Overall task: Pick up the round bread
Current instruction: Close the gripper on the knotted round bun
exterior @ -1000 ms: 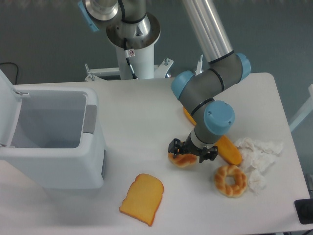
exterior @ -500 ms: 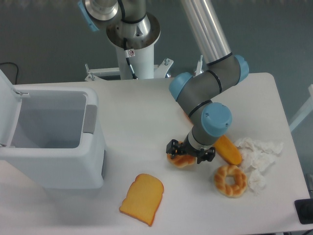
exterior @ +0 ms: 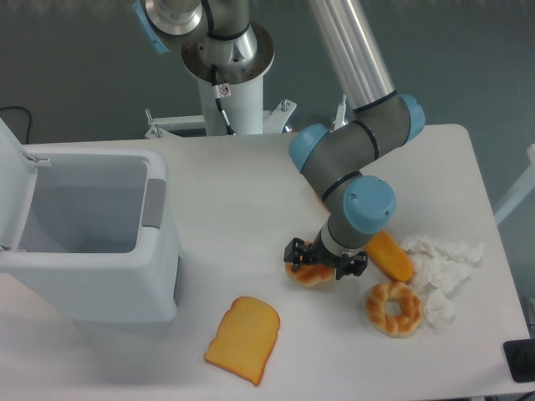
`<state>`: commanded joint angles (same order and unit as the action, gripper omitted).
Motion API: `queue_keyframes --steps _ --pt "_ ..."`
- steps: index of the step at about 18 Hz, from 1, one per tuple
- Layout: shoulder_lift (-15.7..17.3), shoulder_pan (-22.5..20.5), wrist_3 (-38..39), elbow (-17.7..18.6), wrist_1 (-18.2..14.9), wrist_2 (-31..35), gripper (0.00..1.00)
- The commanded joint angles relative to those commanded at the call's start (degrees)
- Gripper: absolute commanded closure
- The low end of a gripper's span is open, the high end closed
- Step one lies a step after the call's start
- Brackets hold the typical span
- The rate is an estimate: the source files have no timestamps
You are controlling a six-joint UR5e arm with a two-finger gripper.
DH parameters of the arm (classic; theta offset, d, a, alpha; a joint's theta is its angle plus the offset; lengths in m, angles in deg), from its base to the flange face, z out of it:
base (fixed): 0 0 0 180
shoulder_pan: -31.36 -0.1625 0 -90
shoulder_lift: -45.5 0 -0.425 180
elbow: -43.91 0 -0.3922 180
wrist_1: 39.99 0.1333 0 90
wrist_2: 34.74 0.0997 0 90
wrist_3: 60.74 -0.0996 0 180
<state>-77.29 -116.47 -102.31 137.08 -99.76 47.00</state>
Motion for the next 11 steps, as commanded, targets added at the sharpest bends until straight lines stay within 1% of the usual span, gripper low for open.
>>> queue_keyframes --steps 1,4,5,6,7,9,10,11 --pt "0.0 0.0 0.0 0.0 0.0 -0.09 0.15" --pt "0.18 -0.09 -0.26 0.0 0.0 -0.09 0.15" --pt "0.26 -0.09 -0.53 0.0 0.0 -0.09 0.18" --pt "0.35 -0.09 -0.62 0.0 0.0 -0.09 0.24" --pt "0.44 -0.17 -0.53 0.0 0.0 -0.09 0.33" --pt "0.44 -0.18 -0.62 0.0 0.0 -0.09 0.44" --pt "0.53 -0.26 -0.53 -0.09 0.0 -0.09 0.53" --pt "0.53 -0.35 -0.53 -0.09 -0.09 -0.09 0.66"
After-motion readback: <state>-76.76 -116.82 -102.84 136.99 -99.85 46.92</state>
